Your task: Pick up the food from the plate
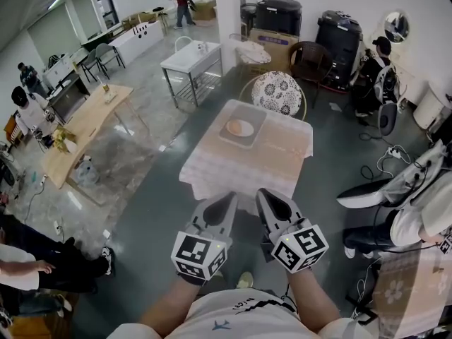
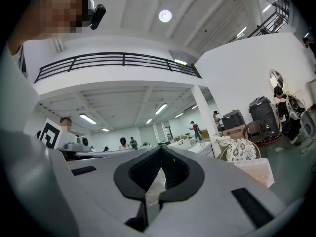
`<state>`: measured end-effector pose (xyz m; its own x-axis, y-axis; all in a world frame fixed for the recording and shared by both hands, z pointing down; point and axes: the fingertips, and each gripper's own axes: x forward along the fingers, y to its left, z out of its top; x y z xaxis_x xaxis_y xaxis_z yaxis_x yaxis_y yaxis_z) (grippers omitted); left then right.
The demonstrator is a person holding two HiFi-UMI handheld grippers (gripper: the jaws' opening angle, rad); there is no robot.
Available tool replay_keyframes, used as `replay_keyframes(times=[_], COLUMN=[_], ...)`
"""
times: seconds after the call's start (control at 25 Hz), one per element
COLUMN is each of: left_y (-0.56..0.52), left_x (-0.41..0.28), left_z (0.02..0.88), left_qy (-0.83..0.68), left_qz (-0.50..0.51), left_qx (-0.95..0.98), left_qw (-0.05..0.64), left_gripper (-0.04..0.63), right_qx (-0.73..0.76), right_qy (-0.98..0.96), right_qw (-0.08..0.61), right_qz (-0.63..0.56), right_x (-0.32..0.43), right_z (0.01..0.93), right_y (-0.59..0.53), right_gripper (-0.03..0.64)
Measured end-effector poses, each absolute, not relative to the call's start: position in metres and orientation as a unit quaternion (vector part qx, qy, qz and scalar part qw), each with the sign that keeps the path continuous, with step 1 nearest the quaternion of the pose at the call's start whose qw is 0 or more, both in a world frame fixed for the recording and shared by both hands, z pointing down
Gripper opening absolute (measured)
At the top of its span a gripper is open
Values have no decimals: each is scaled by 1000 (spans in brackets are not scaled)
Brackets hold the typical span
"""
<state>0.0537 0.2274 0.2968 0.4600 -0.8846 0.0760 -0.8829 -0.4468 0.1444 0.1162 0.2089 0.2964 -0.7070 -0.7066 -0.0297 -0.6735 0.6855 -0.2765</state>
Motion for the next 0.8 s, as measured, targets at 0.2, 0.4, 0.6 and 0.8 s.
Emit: replay_keyframes(times=[0.2, 0.4, 0.6, 0.8], left_y=[221, 207, 187, 153], left_x=[60, 61, 55, 41], left_z=[299, 300, 307, 318], left_qy=[-521, -521, -520, -516], left_qz=[-2, -4, -4, -3], left_qx=[850, 850, 850, 852], left_qw=[81, 81, 84, 92], left_gripper=[6, 6, 6, 6], right_qx=[-377, -377, -381, -386], right_qy=[915, 915, 914, 912], right_qw=[67, 66, 60, 53], right_qz=[-125, -126, -127, -130], right_x=[122, 123, 117, 103], right_z=[298, 300, 306, 316], right_y=[203, 190, 170, 139], right_gripper=[15, 15, 15, 15])
